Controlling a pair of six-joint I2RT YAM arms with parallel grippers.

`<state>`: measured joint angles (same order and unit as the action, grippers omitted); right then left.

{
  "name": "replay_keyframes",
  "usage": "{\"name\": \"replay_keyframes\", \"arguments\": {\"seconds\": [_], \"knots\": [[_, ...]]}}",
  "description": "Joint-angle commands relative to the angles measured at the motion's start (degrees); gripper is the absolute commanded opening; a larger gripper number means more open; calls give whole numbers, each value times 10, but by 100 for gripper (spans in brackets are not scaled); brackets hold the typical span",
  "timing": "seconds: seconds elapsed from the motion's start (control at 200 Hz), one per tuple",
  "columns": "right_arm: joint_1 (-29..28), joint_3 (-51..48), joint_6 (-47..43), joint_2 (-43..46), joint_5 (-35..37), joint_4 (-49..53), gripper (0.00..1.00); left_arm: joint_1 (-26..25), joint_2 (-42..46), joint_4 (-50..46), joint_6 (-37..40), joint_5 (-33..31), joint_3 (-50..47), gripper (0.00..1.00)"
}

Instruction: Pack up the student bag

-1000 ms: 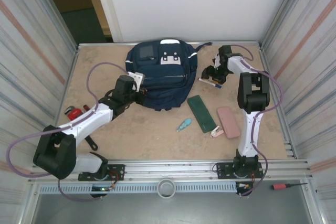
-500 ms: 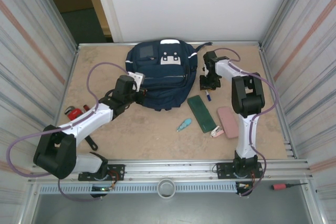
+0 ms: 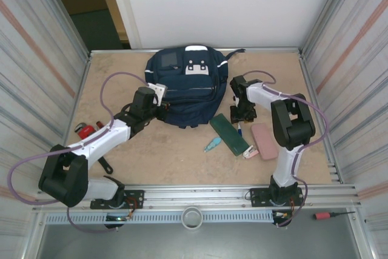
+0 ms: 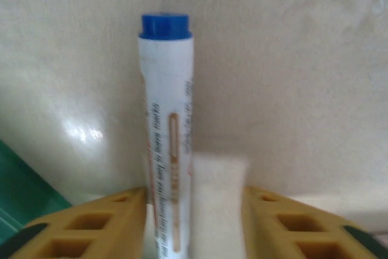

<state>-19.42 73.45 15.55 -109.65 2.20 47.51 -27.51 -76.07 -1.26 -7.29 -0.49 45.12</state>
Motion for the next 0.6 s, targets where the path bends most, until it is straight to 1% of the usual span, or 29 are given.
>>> {"name": "replay_keyframes", "arguments": {"seconds": [0.0, 0.065, 0.125, 0.185, 0.291, 0.351, 0.406, 0.476, 0.591], "knots": [[2, 17, 10, 46, 39, 20, 53, 0, 11, 19, 7, 6, 13, 0], [-4, 29, 15, 67, 38, 18, 55, 0, 11, 18, 6, 7, 14, 0], [-13, 26, 23, 93, 10, -2, 57, 0, 11, 18, 5, 6, 13, 0], [-24, 10, 45, 123, -44, -41, 61, 0, 12, 17, 7, 5, 14, 0], [-40, -41, 120, 165, -166, -167, 69, 0, 11, 18, 6, 5, 14, 0], [-52, -66, 169, 173, -208, -235, 74, 0, 9, 18, 5, 7, 15, 0], [-65, -80, 205, 172, -222, -277, 78, 0, 8, 18, 5, 9, 16, 0], [-77, -85, 233, 161, -218, -304, 82, 0, 8, 18, 5, 10, 17, 0], [-92, -86, 262, 127, -207, -336, 84, 0, 8, 19, 6, 10, 17, 0]]}}
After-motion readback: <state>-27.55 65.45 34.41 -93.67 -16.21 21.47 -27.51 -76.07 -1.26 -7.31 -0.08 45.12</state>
